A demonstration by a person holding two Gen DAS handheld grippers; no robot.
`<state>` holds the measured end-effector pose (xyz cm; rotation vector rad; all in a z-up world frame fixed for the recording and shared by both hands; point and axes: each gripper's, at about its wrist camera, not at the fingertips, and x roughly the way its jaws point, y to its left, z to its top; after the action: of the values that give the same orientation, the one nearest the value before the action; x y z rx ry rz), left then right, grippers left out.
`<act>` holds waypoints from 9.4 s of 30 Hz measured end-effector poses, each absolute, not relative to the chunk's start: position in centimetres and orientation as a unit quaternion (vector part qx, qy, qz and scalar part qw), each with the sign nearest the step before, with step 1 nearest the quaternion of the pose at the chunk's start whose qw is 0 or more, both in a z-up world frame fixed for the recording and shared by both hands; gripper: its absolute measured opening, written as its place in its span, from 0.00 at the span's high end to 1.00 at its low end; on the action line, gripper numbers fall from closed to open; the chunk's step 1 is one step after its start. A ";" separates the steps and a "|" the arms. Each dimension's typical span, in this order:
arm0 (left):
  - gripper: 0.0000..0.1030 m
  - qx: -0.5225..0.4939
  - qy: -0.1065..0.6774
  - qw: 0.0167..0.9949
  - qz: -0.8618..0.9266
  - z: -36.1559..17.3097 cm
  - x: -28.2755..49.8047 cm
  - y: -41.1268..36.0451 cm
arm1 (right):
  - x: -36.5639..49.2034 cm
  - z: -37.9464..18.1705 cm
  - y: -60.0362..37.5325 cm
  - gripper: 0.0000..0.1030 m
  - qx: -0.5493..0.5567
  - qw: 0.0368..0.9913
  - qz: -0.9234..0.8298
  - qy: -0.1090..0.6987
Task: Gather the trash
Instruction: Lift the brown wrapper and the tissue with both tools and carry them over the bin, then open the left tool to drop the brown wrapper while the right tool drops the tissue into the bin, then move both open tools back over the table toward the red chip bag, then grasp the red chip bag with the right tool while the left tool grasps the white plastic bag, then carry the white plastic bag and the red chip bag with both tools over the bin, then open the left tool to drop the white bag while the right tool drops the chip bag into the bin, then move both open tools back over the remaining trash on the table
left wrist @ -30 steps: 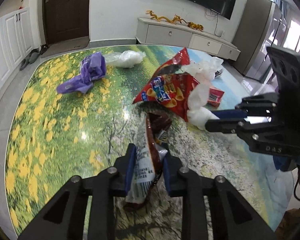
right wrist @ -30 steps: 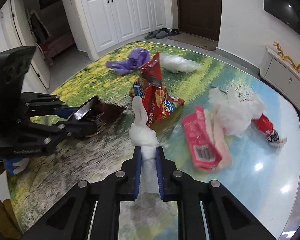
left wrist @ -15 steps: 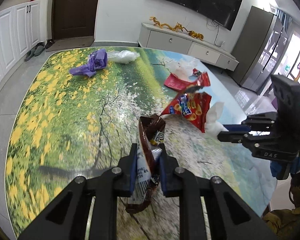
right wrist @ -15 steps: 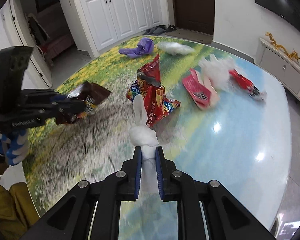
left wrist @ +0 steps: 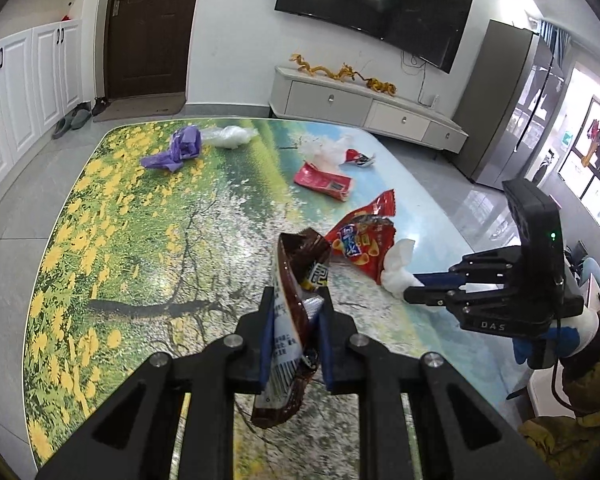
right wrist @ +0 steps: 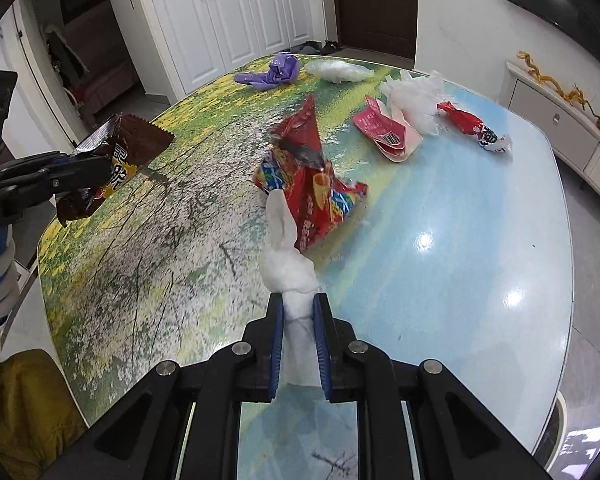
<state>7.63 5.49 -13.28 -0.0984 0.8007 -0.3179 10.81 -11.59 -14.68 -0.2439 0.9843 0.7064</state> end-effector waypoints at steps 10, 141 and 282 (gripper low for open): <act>0.83 -0.027 0.394 0.901 -0.182 -13.2 7.0 1.3 | 6.8 -14.8 -13.3 0.86 -0.142 0.798 0.359 0.463; 0.29 0.028 0.378 0.905 -0.194 -12.8 27.3 -3.8 | 10.4 -14.3 -19.9 0.80 -0.001 0.861 0.314 0.401; 0.35 0.025 0.268 0.921 -0.282 -0.9 11.1 -9.9 | -3.3 3.6 -38.2 0.53 0.073 0.974 0.011 0.214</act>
<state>11.07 -9.93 -0.93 0.0514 0.5506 -0.5797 -3.33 -38.17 3.57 0.1480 0.4327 0.0216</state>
